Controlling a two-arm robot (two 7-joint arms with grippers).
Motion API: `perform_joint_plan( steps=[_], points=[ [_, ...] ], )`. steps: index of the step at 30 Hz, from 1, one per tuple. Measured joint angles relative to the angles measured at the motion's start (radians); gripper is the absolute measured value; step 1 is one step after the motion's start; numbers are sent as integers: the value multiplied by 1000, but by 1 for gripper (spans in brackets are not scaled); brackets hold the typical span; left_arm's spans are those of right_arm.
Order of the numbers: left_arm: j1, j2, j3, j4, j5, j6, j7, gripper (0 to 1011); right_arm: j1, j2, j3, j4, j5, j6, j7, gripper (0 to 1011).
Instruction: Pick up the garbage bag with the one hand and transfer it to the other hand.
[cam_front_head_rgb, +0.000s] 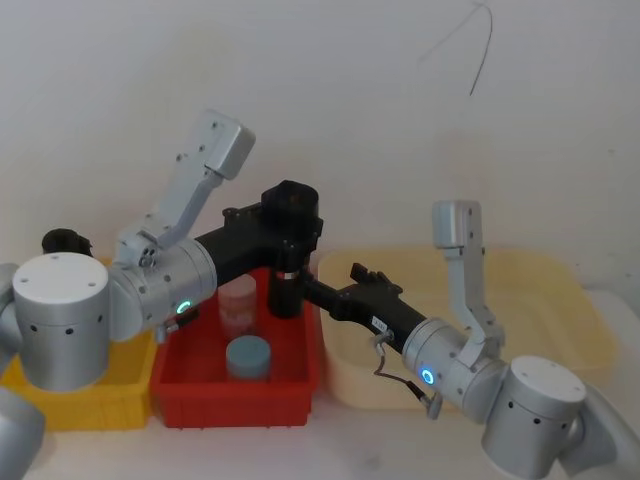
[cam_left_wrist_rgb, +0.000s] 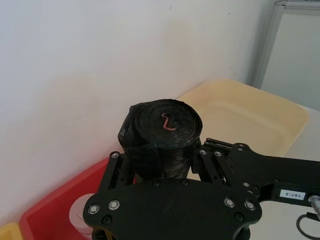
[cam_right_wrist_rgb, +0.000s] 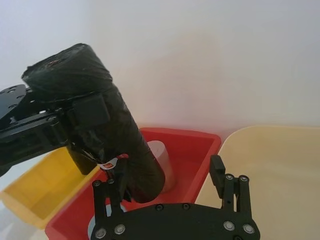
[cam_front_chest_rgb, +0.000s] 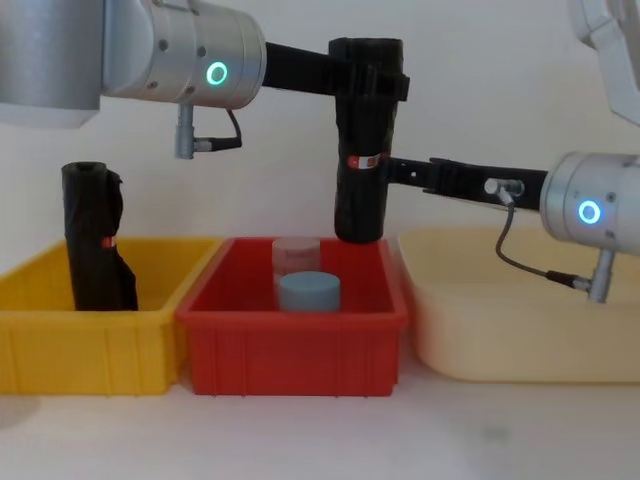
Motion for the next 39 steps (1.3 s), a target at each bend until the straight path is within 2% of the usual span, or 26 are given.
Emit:
perform_joint_plan(
  steps=[27, 33, 39],
  points=[
    [0, 0, -1, 0, 0, 0, -1, 499, -46, 87, -53, -119, -5, 65, 28, 1001],
    [0, 0, -1, 0, 0, 0, -1, 499, -47, 95, -69, -137, -12, 71, 33, 1001],
    [0, 0, -1, 0, 0, 0, -1, 499, -34, 88, -84, -133, -31, 59, 30, 1000]
  ],
)
